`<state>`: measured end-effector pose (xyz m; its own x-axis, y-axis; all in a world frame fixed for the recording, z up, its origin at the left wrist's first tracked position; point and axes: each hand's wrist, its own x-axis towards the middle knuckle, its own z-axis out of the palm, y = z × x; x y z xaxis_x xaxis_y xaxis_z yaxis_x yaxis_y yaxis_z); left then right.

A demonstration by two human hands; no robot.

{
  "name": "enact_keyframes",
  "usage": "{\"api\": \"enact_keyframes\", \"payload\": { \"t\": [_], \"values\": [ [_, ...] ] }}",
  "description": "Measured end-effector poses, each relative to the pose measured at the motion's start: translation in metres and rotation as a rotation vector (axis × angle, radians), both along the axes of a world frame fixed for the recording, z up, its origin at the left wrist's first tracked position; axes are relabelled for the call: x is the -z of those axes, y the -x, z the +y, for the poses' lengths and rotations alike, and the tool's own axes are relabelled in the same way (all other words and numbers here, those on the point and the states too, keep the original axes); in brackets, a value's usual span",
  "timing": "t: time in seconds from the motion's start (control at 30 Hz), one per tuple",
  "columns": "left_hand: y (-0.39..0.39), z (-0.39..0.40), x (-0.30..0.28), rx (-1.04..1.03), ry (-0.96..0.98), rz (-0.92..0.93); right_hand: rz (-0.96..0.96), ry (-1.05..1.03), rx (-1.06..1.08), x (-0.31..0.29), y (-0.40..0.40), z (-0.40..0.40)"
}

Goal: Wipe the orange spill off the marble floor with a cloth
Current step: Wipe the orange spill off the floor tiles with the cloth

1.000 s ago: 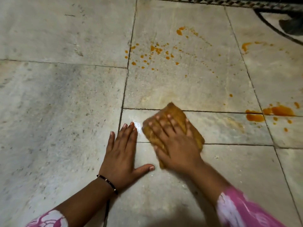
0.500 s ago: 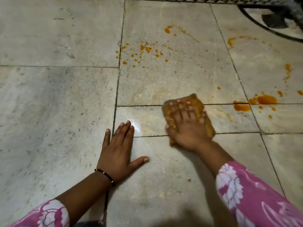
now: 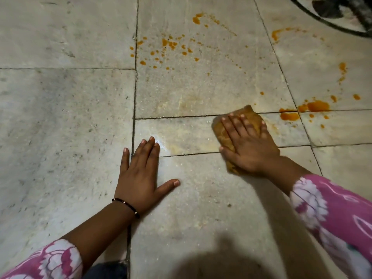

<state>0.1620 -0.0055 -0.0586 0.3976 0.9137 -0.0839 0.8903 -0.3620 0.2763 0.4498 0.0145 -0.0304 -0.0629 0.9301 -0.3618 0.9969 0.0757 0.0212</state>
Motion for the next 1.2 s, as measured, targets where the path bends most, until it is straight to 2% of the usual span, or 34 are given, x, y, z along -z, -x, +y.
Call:
{"api": "enact_keyframes", "payload": {
  "t": [0.07, 0.17, 0.27, 0.33, 0.4, 0.53, 0.67, 0.77, 0.83, 0.93, 1.0, 1.1, 1.2],
  "values": [
    [0.0, 0.001, -0.001, 0.0, 0.004, 0.002, -0.012, 0.045, -0.056, -0.005, 0.027, 0.028],
    [0.002, 0.002, 0.0, -0.004, 0.013, -0.008, -0.068, 0.073, -0.438, -0.012, 0.044, 0.023],
    [0.002, 0.001, -0.002, -0.01, 0.024, -0.032, -0.097, 0.099, -0.872, -0.027, 0.009, 0.001],
    [0.002, 0.0, -0.002, -0.019, 0.032, -0.05, -0.259, 0.164, -0.97, -0.038, -0.025, -0.001],
    [0.002, 0.0, -0.001, -0.023, 0.034, -0.054, -0.334, 0.233, -0.914, -0.043, -0.044, 0.006],
    [-0.002, 0.0, -0.001, -0.038, 0.003, -0.02, -0.324, 0.34, -0.68, -0.031, -0.045, 0.027],
    [-0.007, 0.001, -0.012, -0.019, 0.1, 0.113, -0.293, 0.386, -0.647, -0.028, -0.035, 0.024],
    [-0.016, 0.014, -0.032, 0.04, 0.225, 0.29, -0.198, 0.334, -0.872, -0.037, -0.063, 0.001],
    [-0.018, 0.023, -0.048, 0.066, 0.294, 0.31, -0.183, 0.292, -1.062, -0.044, -0.099, -0.01],
    [-0.035, 0.033, -0.067, 0.184, 0.213, 0.309, -0.445, 0.235, -1.122, -0.048, -0.162, 0.01],
    [-0.053, 0.038, -0.08, 0.319, 0.169, 0.388, -0.403, 0.288, -1.068, -0.047, -0.18, 0.044],
    [-0.102, 0.044, -0.094, 0.448, 0.144, 0.464, -0.218, 0.284, -0.928, -0.038, -0.173, 0.074],
    [-0.153, 0.054, -0.096, 0.434, 0.098, 0.418, -0.174, 0.117, -0.983, -0.019, -0.162, 0.051]
  ]
}}
